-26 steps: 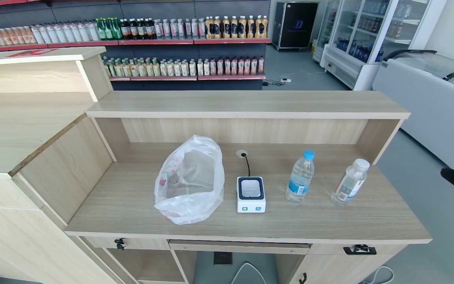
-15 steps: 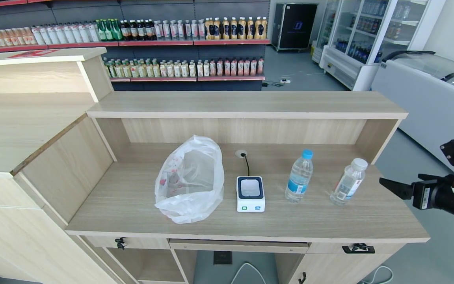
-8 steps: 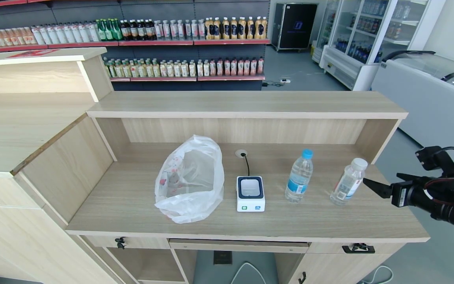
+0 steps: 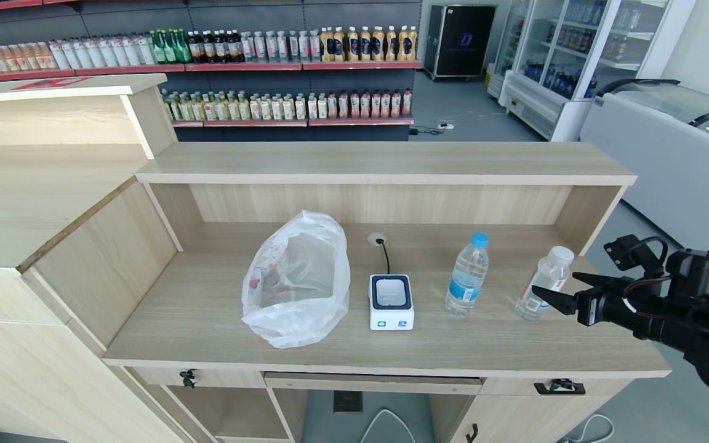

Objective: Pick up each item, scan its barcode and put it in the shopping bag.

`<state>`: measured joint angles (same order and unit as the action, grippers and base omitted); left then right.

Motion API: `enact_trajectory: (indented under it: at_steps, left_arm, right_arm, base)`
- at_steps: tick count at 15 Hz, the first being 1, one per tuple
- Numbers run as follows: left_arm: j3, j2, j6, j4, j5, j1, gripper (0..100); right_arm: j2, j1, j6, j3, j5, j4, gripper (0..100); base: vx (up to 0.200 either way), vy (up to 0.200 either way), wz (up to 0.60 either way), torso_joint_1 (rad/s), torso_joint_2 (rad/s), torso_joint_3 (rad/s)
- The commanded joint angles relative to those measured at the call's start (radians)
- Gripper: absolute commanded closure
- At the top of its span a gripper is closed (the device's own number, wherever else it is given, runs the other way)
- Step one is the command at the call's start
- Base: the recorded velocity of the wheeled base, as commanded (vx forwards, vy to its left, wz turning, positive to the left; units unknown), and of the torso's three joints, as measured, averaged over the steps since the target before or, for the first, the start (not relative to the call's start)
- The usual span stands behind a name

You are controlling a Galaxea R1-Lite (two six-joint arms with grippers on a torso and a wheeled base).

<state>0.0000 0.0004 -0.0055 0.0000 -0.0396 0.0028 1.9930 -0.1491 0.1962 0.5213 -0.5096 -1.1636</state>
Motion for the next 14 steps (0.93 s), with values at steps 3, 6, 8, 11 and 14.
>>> enact_trajectory:
  at_steps: [3, 6, 8, 11, 14]
  left_arm:
    - [0.0, 0.0, -0.001, 0.0, 0.0, -0.001, 0]
    - [0.0, 0.0, -0.001, 0.0, 0.0, 0.0, 0]
    - [0.0, 0.0, -0.001, 0.0, 0.0, 0.0, 0]
    - [0.0, 0.0, -0.001, 0.0, 0.0, 0.0, 0]
    - [0.0, 0.0, -0.001, 0.0, 0.0, 0.0, 0]
  right_arm:
    - [0.082, 0.043, 0.012, 0.097, 0.005, -0.002, 0]
    - [0.109, 0.079, 0.019, 0.117, 0.003, -0.005, 0]
    - [0.138, 0.097, 0.022, 0.12, 0.005, -0.022, 0]
    - [0.179, 0.111, 0.02, 0.138, 0.005, -0.054, 0]
    - [0.205, 0.122, 0.022, 0.166, 0.005, -0.056, 0]
  base:
    - [0.0, 0.0, 0.0, 0.0, 0.0, 0.0]
    - [0.0, 0.0, 0.0, 0.0, 0.0, 0.0]
    - [0.0, 0.0, 0.0, 0.0, 0.0, 0.0]
    - [0.0, 0.0, 0.0, 0.0, 0.0, 0.0]
    - [0.0, 0.0, 0.0, 0.0, 0.0, 0.0]
